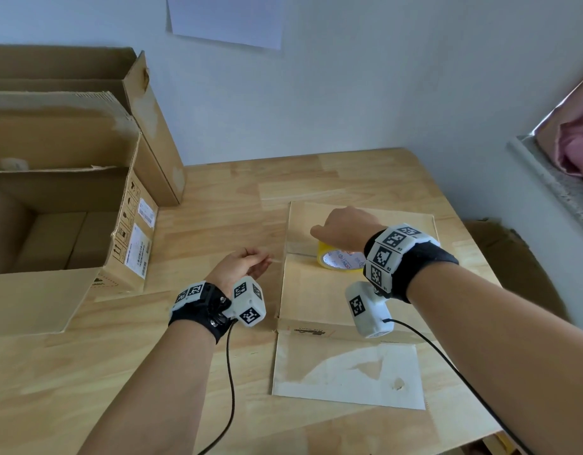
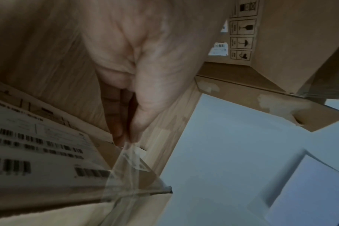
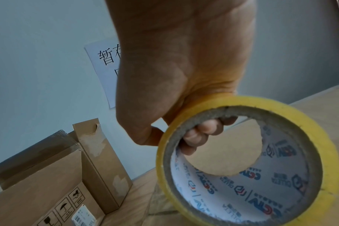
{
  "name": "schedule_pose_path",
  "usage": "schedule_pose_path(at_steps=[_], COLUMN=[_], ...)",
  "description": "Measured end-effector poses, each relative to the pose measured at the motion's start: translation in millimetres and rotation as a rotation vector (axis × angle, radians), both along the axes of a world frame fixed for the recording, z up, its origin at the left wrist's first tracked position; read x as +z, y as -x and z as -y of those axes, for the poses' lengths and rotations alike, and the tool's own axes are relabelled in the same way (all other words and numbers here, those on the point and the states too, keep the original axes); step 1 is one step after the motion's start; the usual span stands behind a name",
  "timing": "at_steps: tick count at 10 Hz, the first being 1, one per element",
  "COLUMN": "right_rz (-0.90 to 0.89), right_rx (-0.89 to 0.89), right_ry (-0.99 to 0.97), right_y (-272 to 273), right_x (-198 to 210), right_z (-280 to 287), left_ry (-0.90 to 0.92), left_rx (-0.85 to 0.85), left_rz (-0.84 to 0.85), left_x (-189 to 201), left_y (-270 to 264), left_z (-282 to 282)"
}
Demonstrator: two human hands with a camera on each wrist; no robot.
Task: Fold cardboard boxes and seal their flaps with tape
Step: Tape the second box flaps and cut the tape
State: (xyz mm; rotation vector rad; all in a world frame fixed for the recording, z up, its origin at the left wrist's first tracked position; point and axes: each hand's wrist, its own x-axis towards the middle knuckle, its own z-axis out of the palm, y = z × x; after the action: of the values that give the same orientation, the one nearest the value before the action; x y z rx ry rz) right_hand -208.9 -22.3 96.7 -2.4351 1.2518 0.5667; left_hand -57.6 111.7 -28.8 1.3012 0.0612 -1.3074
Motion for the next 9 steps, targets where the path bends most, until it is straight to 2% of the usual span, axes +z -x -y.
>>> schedule_pose_path(at_steps=[2,4,5,6,7,8,9], right_rz=[0.011,0.064,0.077,0.085,0.093,0.091,0.087], right_rx=[0.011,-0.018,-0.018,-0.020,-0.024,-0.014,-0.017], right_ry=[0.003,-0.005,0.012,0.013,0.011,0.009,0.011], right_y=[0,2,2,2,4,4,4], right_x=[0,-1,-2,-2,-3,-2,0], right_z=[0,2,2,2,3,3,3], left_ry=[-0.089,-0.180,-0.257,-0.371,-0.426,-0.338,-0.195], left_rx=[-0.109,-0.330,-0.448,-0.681,-0.629,-0.389,-0.275], left_rz=[0.058,0.182,0.242,0.335,0.323,0.336,0.365], left_x=[0,3,3,-1,3,12,33], left_y=[17,21,21,18,12,0,2], left_z=[10,17,16,10,5,8,15])
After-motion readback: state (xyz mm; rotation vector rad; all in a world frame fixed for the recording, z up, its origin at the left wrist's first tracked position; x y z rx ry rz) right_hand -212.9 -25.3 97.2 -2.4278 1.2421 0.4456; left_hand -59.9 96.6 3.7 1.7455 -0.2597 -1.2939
